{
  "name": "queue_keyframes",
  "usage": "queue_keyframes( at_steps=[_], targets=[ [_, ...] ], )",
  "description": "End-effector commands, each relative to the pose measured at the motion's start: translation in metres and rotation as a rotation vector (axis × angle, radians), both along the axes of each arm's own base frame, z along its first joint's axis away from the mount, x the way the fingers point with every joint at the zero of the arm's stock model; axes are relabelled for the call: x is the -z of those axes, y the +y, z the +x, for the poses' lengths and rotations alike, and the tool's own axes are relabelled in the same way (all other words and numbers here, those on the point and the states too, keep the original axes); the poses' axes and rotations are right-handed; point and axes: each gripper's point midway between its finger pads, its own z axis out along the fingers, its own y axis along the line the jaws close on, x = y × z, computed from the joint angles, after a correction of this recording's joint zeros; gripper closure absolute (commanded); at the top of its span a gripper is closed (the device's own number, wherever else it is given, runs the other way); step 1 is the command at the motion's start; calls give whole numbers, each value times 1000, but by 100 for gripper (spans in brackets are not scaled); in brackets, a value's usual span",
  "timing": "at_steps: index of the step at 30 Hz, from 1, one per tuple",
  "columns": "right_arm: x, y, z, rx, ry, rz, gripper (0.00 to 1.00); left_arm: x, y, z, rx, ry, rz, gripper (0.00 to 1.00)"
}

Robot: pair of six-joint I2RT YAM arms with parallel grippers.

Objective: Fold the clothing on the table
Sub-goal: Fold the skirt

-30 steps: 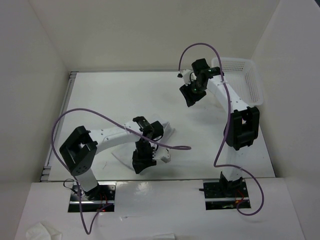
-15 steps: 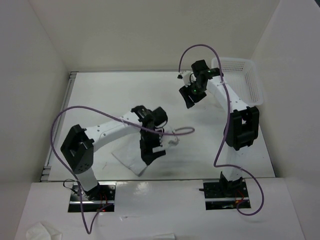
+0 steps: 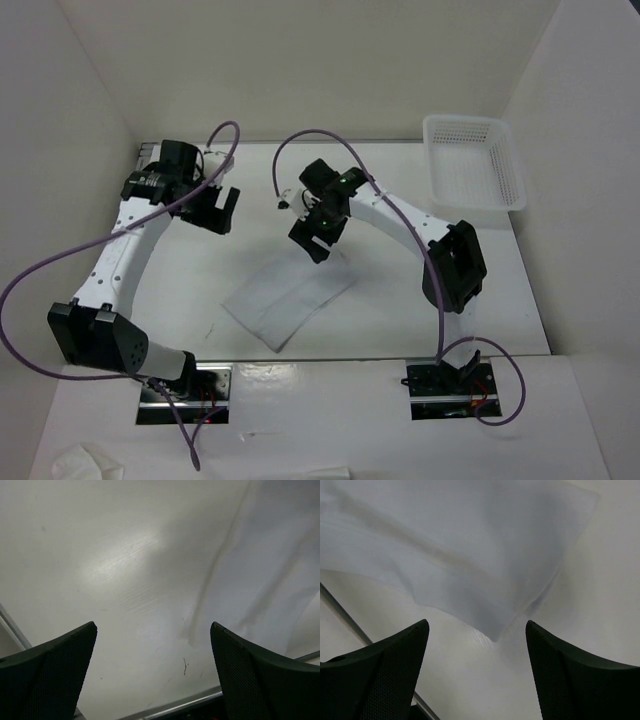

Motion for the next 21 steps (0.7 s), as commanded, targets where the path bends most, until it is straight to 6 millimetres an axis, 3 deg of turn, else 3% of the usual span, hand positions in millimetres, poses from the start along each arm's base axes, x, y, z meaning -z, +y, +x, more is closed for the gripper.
queue_keyframes(
  at_steps=[1,7,10,13,18,21],
  targets=[
    [13,4,-6,0,24,3,17,12,41,-9,-216,36,-9,0],
    [41,33,-51,-129,24,-75,16,-1,119,-17,-519,-6,-30,0],
    [62,50,-75,-192,41,-115,16,-8,150,-27,-622,-32,-31,0],
    [67,68,-87,-239,38,-116,15,-6,165,-36,-666,-23,-64,0],
    [84,77,-93,-254,62,-142,14,7,173,-49,-676,12,-124,0],
    [87,78,-79,-233,-9,-152,13,7,180,-54,-680,7,-126,0]
  ],
)
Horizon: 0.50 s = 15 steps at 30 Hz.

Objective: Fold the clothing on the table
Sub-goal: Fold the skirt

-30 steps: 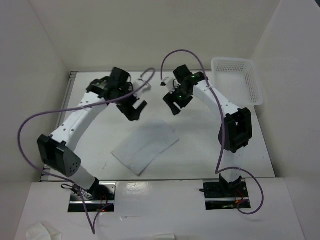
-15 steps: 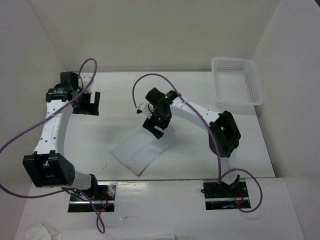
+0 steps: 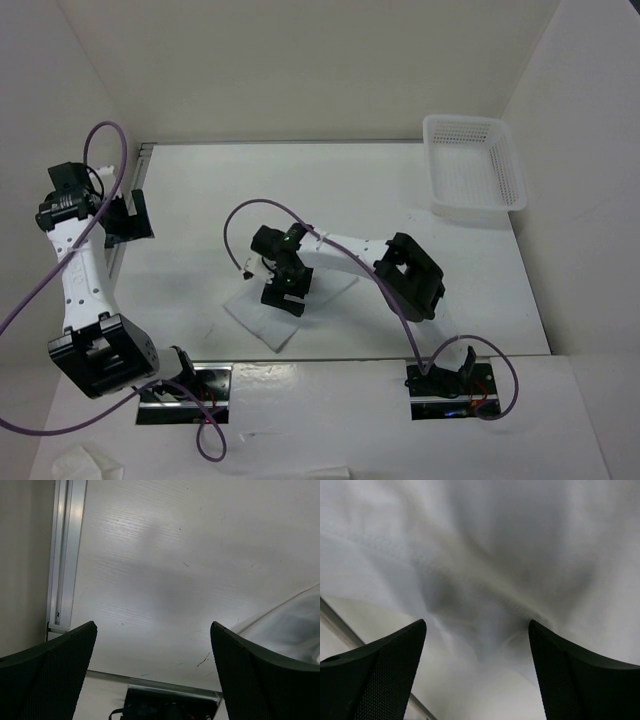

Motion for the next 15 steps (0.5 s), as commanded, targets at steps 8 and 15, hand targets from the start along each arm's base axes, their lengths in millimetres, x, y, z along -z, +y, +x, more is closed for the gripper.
queue_keyframes(
  at_steps=[8,15],
  targets=[
    [6,1,65,154,-126,47,13,2,-10,4,75,-30,-68,0],
    [-6,-19,129,332,-92,113,13,6,-10,16,91,-22,-104,0]
  ],
)
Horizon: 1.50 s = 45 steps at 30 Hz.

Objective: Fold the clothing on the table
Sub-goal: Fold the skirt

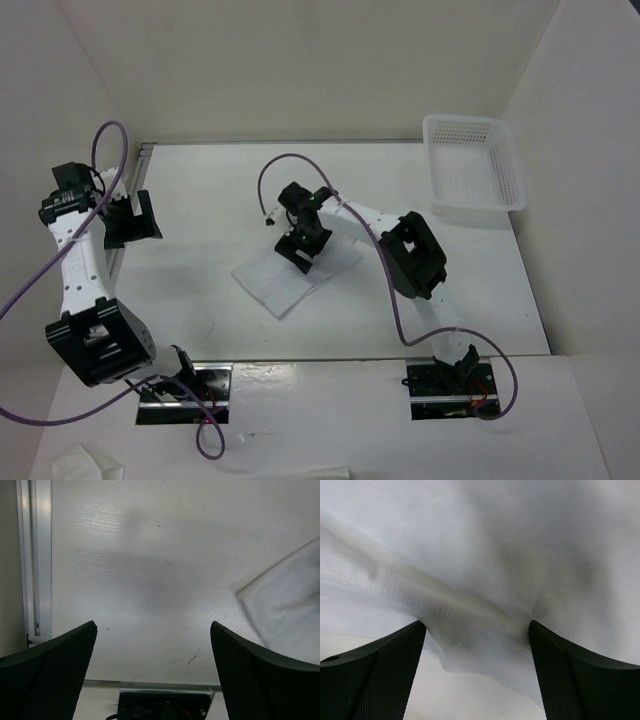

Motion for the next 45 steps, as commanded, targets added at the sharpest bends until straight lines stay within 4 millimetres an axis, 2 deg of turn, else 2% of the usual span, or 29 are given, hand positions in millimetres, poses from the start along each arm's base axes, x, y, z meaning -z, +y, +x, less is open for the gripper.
queue_keyframes(
  at_steps=[1,4,5,6,7,8,9,10,11,13,14,16,17,18,19,20,25,31,36,41,42,44,45],
  targets=[
    [-13,3,28,67,-24,61,13,-8,1,12,42,-45,-3,0],
    [-9,0,22,64,0,53,13,-8,2,18,47,-47,-11,0],
    [-9,0,22,64,0,53,13,-4,3,19,47,-35,-18,0],
    [-9,0,25,67,-15,54,13,-9,4,21,47,-46,-11,0],
    [-3,-3,27,87,-2,45,13,-4,4,22,47,-33,-19,0],
    [-9,-1,38,99,-21,63,13,-6,4,25,52,-39,-26,0],
    [-1,1,34,92,20,59,13,-1,5,27,52,-26,-34,0],
    [-1,0,39,115,32,64,13,0,6,30,52,-23,-36,0],
    [-10,5,51,123,17,91,13,-5,5,32,58,-39,-39,0],
    [-2,8,51,130,48,81,13,-2,6,37,62,-32,-52,0],
    [-12,13,63,148,26,107,13,-3,6,41,68,-38,-61,0],
    [-6,16,64,146,48,99,13,-2,5,42,72,-34,-73,0],
    [-14,22,71,144,28,119,13,-2,5,42,72,-34,-73,0],
    [-15,26,74,154,23,128,13,1,5,43,72,-26,-78,0],
    [-7,24,75,158,28,107,13,1,6,43,79,-26,-73,0],
    [-14,28,80,168,18,121,13,1,6,43,80,-26,-73,0],
    [-14,33,101,204,-13,114,13,5,7,44,88,-9,-77,0],
    [-13,25,121,248,-58,99,13,5,5,43,100,-6,-84,0],
    [5,19,127,264,-55,68,13,9,3,42,112,15,-101,0],
    [5,21,129,264,-62,75,13,10,2,43,115,19,-113,0],
    [10,20,129,264,-55,68,13,13,2,43,115,27,-118,0],
    [4,17,136,275,-76,76,13,10,2,43,115,27,-118,0],
    [9,17,136,276,-70,70,11,10,2,43,115,27,-118,0]
  ],
)
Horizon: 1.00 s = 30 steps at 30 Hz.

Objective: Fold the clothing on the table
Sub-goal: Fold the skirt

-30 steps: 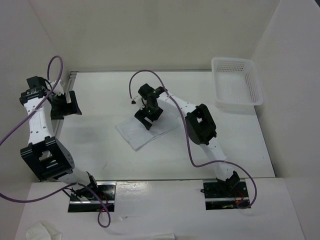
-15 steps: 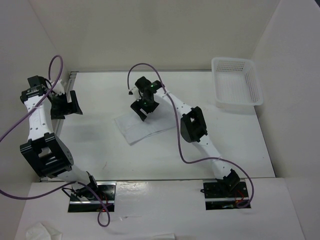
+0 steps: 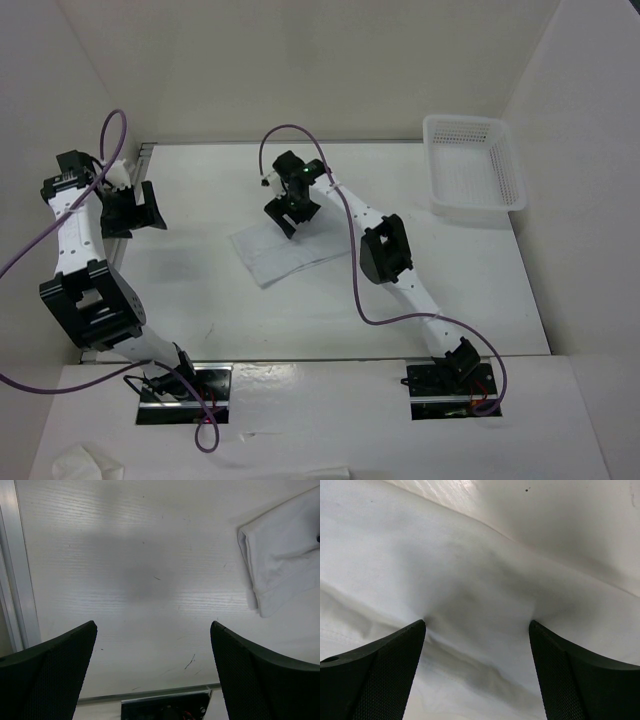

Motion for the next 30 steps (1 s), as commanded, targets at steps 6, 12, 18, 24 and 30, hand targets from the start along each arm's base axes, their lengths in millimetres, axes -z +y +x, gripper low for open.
queue_keyframes(
  at_steps=[6,12,18,24,30],
  targets=[
    [7,-20,24,70,-14,-11,11,-11,-1,8,35,-36,-13,0],
    [-1,-23,43,104,-57,27,11,-6,-15,12,81,-15,-67,0],
    [-22,-26,61,157,-109,71,11,-15,-40,20,175,-30,-78,0],
    [-66,-25,64,157,-169,118,11,-28,-62,32,252,-63,-49,0],
    [-129,-28,64,175,-260,173,11,-12,-104,34,347,0,-85,0]
  ],
)
